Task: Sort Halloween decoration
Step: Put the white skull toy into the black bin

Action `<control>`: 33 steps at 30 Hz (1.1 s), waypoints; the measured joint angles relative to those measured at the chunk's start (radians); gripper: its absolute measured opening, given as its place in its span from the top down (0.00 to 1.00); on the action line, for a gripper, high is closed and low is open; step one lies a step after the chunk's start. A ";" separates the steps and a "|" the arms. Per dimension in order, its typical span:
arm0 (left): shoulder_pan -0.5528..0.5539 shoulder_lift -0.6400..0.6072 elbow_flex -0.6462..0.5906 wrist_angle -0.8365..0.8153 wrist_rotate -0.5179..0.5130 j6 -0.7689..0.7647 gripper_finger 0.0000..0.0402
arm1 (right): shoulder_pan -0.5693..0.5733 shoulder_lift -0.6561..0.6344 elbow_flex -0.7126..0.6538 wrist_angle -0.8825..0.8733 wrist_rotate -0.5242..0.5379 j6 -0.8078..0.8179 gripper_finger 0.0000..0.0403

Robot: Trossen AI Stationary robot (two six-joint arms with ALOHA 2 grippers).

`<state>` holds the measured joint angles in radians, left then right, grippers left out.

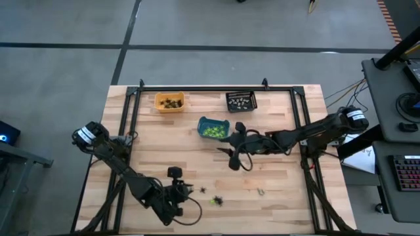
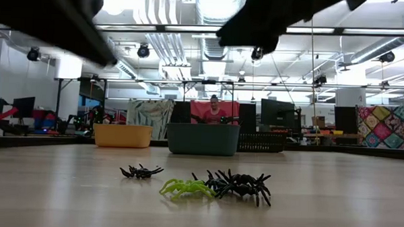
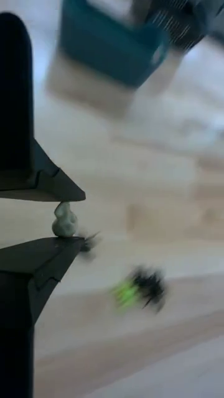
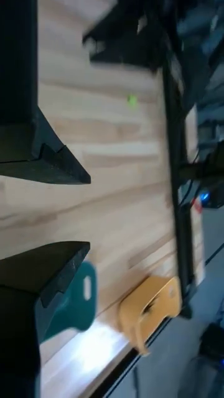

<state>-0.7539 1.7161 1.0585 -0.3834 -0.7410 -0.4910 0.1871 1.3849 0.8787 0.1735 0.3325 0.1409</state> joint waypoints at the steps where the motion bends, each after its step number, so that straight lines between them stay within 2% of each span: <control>1: 0.012 -0.004 0.010 0.000 -0.020 0.031 0.84 | 0.011 -0.008 0.000 0.005 0.000 -0.006 0.63; 5: 0.063 -0.021 0.052 0.043 -0.101 0.171 0.84 | 0.044 -0.041 0.000 0.012 0.000 -0.037 0.63; 8: 0.093 -0.036 0.059 0.144 -0.106 0.313 0.84 | 0.064 -0.062 0.000 0.020 0.000 -0.056 0.63; 12: 0.115 -0.057 0.018 0.324 -0.018 0.469 0.84 | 0.098 -0.080 0.000 0.019 0.000 -0.080 0.63; 15: 0.126 -0.063 -0.030 0.460 0.031 0.518 0.85 | 0.128 -0.083 0.000 0.025 0.000 -0.115 0.63; 20: 0.130 -0.064 -0.126 0.700 0.063 0.527 0.85 | 0.184 -0.044 0.000 0.077 0.000 -0.219 0.63; 25: 0.130 -0.065 -0.256 1.076 0.134 0.514 0.85 | 0.238 0.011 0.000 0.151 -0.019 -0.366 0.63; 29: 0.130 -0.065 -0.373 1.391 0.152 0.414 0.85 | 0.267 0.056 0.000 0.230 -0.021 -0.502 0.63; 33: 0.133 -0.065 -0.457 1.625 0.151 0.289 0.85 | 0.278 0.107 0.036 0.261 -0.018 -0.607 0.63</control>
<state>-0.6210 1.6508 0.6011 1.2413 -0.5899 -0.2016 0.4651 1.4915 0.9148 0.4344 0.3145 -0.4663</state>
